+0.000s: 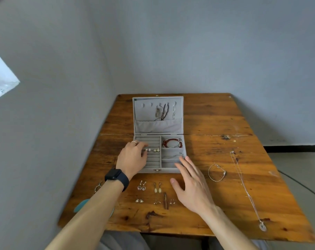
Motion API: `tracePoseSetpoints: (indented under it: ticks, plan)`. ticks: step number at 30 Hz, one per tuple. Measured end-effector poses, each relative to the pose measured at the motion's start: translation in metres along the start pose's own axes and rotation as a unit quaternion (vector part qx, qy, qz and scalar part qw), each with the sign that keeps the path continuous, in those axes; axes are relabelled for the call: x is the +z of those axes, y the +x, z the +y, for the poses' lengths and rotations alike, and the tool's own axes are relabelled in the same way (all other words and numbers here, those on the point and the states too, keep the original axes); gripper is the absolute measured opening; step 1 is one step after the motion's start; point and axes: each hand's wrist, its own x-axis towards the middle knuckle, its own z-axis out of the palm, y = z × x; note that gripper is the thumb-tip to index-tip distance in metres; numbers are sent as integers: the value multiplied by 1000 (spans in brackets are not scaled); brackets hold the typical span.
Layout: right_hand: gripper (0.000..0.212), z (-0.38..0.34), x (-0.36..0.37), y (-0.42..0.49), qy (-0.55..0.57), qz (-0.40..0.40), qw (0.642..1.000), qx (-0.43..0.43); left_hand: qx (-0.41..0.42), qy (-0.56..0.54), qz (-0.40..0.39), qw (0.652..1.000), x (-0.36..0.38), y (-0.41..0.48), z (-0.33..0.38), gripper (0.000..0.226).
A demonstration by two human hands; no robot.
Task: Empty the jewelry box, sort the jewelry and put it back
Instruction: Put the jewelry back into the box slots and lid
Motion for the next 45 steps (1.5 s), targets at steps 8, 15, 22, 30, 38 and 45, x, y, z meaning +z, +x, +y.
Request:
tracePoseSetpoints:
  ticks: [8, 15, 22, 30, 38, 45]
  plan:
    - [56, 2, 2, 0, 41, 14, 999, 4, 52, 64, -14, 996, 2, -10, -3, 38]
    - [49, 3, -4, 2, 113, -4, 993, 11, 49, 18, -33, 998, -4, -9, -4, 40]
    - [40, -1, -16, 3, 161, 9, 987, 22, 3, -71, 16, 997, -24, -43, -18, 34]
    - [26, -48, -7, -7, 96, 60, 993, -33, -31, -96, 24, 995, -18, -101, -19, 21]
    - [28, -75, 6, 5, 14, -15, 1000, -21, -46, -59, -11, 997, -3, -95, -8, 25]
    - [32, -89, 9, 14, -62, -22, 998, -8, -110, -186, 49, 975, -12, -108, -26, 12]
